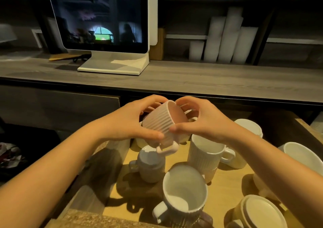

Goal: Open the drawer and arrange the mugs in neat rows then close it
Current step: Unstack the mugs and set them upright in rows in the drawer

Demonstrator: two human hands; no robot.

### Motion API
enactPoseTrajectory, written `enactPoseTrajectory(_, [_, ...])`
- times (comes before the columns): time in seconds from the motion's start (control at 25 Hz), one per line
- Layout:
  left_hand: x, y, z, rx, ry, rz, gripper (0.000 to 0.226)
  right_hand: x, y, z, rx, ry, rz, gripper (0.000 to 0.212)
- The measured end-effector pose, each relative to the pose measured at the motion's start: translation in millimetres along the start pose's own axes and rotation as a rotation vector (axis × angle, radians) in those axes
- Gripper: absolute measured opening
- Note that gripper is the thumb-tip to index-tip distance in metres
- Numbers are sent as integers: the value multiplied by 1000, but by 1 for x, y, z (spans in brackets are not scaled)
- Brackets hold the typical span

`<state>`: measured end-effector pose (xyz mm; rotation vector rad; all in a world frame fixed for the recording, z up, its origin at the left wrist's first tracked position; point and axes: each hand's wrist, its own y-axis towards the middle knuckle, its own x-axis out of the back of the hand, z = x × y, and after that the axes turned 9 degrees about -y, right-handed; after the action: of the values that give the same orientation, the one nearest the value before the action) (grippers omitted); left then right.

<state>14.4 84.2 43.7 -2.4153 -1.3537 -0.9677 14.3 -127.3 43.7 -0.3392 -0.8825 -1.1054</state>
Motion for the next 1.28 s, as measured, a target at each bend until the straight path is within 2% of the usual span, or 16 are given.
enactPoseTrajectory(0.32, [6,-60,2,155,255,123,71,-49,-7,53,93,-377,165,62])
enactPoseTrajectory(0.48, [0,-74,17,232,471,171,80,-81,0,58,133,-522,241,60])
enactPoseTrajectory(0.72, [-13,-78,42,200,623,257,79,-117,5,53,129,-603,354,60])
enactPoseTrajectory(1.04, [-24,-78,61,203,847,352,73,-153,8,47,109,-613,417,57])
enactPoseTrajectory(1.28, [-27,-77,62,224,936,399,66,-148,11,50,139,-721,524,59])
